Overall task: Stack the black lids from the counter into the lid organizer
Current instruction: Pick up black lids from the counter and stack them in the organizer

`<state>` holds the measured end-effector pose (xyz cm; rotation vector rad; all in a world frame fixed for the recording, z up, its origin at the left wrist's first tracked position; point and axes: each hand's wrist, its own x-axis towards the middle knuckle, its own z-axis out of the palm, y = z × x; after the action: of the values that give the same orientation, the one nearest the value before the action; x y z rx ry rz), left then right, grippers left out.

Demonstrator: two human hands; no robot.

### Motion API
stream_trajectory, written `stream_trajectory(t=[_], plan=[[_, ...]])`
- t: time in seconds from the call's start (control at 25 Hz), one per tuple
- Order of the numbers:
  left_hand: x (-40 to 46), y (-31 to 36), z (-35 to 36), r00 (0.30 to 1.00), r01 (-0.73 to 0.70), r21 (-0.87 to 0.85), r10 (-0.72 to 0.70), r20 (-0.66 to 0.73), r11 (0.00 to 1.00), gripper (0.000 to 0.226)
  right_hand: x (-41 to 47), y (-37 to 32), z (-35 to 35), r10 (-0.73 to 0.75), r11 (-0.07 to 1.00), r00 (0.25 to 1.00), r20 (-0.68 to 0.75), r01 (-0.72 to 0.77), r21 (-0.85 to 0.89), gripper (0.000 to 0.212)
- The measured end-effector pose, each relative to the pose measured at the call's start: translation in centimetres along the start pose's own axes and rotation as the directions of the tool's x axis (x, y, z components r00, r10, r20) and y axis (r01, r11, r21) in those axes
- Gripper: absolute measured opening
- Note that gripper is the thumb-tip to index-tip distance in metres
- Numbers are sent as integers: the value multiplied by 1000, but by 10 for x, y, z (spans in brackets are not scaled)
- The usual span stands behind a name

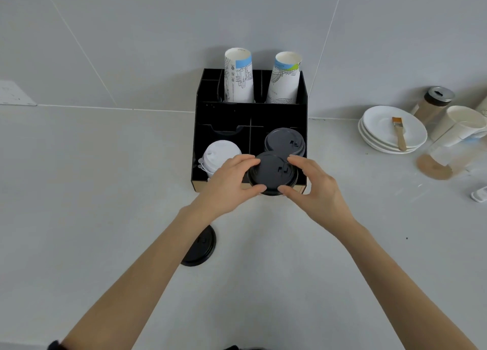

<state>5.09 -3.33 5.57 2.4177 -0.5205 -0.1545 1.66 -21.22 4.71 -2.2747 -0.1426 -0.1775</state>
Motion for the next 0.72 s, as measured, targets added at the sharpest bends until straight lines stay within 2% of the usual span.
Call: stream_trajectory(t=[0.28,0.72], plan=[[52,7,0,999,-23,22,24,-45,1000,52,41,12,-12,31,999,995,-93,-33,-17,50],[98,-2,16,1000,15,22,-16,22,1000,51,75,39,-11,103,992,994,-30,-105,-72,51]])
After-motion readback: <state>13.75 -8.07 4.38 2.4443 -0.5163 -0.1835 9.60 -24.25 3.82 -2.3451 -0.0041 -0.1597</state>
